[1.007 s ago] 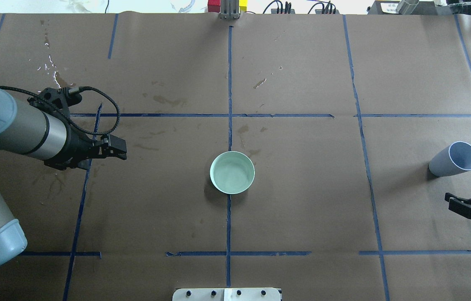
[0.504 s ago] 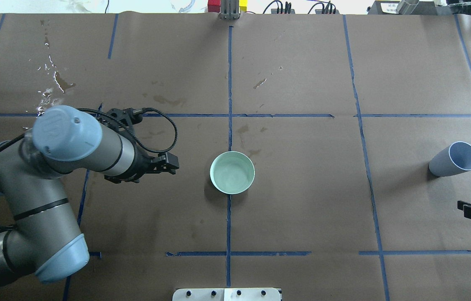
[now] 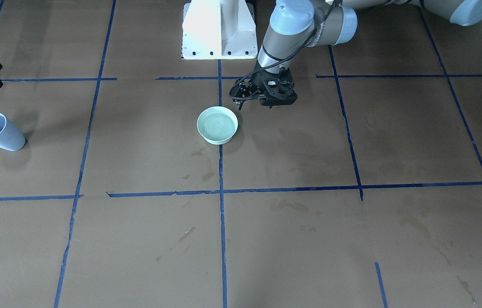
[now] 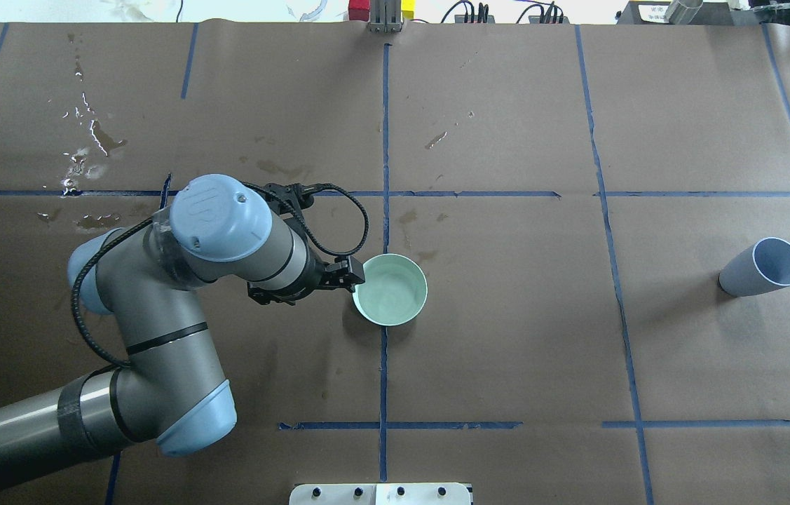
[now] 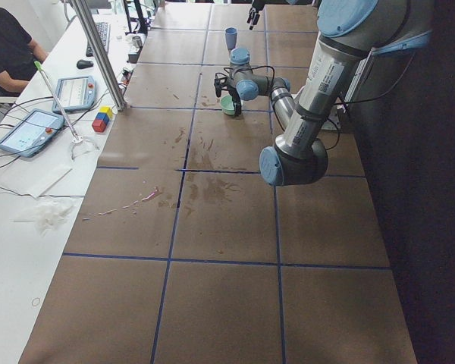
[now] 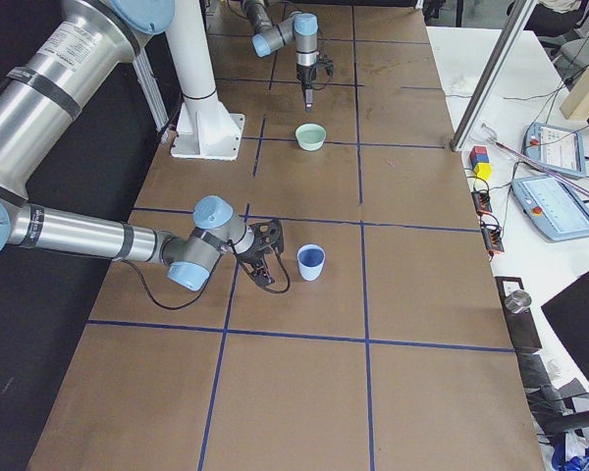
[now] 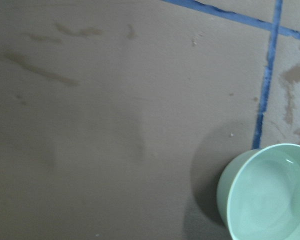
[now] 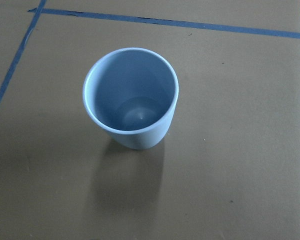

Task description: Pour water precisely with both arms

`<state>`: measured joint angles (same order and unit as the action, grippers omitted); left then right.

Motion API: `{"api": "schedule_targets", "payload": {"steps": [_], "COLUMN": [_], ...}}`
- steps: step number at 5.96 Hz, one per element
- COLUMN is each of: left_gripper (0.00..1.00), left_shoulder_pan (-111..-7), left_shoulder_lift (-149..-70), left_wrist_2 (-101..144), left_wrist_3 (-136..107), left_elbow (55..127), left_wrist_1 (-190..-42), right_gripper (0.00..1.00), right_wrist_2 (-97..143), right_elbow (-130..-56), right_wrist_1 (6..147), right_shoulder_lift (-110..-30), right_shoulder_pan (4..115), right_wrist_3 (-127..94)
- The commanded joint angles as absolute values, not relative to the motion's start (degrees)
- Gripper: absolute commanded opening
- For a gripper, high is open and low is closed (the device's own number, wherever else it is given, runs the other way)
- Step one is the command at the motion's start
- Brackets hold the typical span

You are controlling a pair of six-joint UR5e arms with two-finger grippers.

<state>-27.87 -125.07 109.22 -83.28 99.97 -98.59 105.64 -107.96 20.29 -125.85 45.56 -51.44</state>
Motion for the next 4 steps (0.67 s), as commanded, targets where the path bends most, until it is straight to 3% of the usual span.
{"api": "schedule_targets", "payload": {"steps": [1, 4], "left_gripper": [0.92, 0.68], "left_shoulder_pan": [-26.99, -25.59], "left_shoulder_lift": [-129.54, -131.31], "left_wrist_2": [109.25, 109.16], "left_wrist_3": [-84.28, -86.39], "left_elbow": [92.76, 88.51], "left_wrist_1": [-98.7, -99.14], "right_gripper": [1.0, 1.0], "right_wrist_2": [117.01, 120.06], "right_elbow": [-107.84, -107.93], "right_wrist_1": [26.06, 31.64], "right_shoulder_lift": [-123.86, -121.73], "right_shoulder_pan": [57.5, 63.02], "right_wrist_3": [-39.97, -32.26]}}
